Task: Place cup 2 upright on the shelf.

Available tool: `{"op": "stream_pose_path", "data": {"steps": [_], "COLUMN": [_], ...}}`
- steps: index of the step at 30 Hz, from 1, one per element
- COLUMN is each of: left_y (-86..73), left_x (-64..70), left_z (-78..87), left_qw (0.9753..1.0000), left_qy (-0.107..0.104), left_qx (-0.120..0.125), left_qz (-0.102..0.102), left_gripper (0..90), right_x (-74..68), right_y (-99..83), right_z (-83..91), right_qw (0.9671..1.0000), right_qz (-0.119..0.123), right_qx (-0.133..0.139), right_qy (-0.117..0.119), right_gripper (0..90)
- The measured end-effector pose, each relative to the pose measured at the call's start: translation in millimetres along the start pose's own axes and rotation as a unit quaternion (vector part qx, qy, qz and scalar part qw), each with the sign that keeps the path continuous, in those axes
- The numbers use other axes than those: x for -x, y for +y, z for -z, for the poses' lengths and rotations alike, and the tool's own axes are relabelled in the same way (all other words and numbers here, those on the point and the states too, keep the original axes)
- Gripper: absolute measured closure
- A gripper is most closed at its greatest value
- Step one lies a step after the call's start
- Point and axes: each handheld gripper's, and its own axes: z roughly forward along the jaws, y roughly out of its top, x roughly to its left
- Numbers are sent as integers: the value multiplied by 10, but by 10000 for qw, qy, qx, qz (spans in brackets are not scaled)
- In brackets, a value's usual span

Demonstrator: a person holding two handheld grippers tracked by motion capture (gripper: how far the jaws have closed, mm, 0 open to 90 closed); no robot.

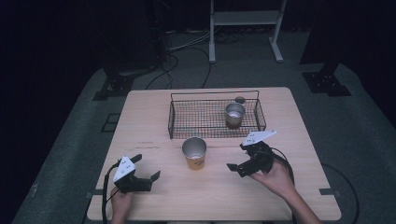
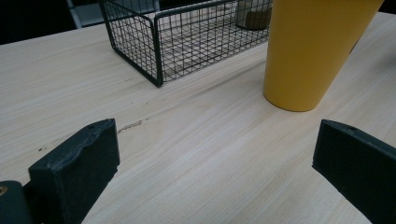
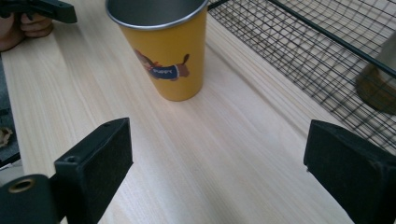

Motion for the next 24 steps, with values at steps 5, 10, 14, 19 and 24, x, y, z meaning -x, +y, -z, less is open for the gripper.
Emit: {"op": "stream_pose_path", "data": {"steps": [5, 10, 14, 19, 24], "left_y": [0, -1, -1, -1, -1], "left_x": [0, 1, 2, 3, 2], "left_z": [0, -1, -2, -2, -1], "left_qw": [10000, 10000, 10000, 10000, 10000], "left_qy": [1, 0, 1, 1, 1], "left_qx": [-1, 4, 4, 0, 0], "left_qz": [-2, 0, -3, -6, -5], "left_gripper": [0, 0, 0, 0, 0], "right_x": [-76, -119, -145, -176, -208], "right_y": [30, 50, 57, 75, 101], "right_z": [-40, -80, -105, -138, -182], "right_qw": [9999, 9998, 9997, 9996, 9995], "right_qz": [114, 158, 180, 224, 264], "right_qx": [-19, -46, -82, -85, -113], "right_qy": [49, 94, 128, 140, 149], "right_gripper": [70, 63, 55, 45, 27]}}
